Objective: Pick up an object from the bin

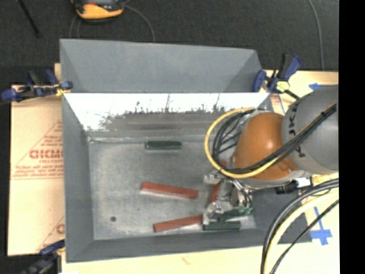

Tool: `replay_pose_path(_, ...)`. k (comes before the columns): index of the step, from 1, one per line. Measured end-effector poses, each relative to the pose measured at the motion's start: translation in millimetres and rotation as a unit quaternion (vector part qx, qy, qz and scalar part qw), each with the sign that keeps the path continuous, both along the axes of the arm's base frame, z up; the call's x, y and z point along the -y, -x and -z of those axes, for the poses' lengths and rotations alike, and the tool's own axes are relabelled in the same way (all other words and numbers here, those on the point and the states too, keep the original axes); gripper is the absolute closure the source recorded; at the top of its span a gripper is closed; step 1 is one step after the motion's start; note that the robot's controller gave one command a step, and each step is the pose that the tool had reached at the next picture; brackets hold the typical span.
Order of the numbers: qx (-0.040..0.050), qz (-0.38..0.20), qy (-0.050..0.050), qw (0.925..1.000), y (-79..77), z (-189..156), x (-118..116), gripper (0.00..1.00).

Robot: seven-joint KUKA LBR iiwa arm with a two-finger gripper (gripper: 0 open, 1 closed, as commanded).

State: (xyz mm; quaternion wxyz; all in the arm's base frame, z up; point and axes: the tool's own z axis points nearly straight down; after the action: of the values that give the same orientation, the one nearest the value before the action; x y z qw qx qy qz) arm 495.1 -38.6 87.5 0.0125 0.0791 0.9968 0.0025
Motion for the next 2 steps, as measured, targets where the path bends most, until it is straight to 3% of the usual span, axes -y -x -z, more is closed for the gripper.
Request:
replay_pose_path(1, -0.0113, 0.015, 0.009, 0.9998, -15.0, 3.1, -48.8, 1.0)
replay_pose_path(2, -0.0113, 0.015, 0.009, 0.9998, -15.0, 3.1, -48.8, 1.0)
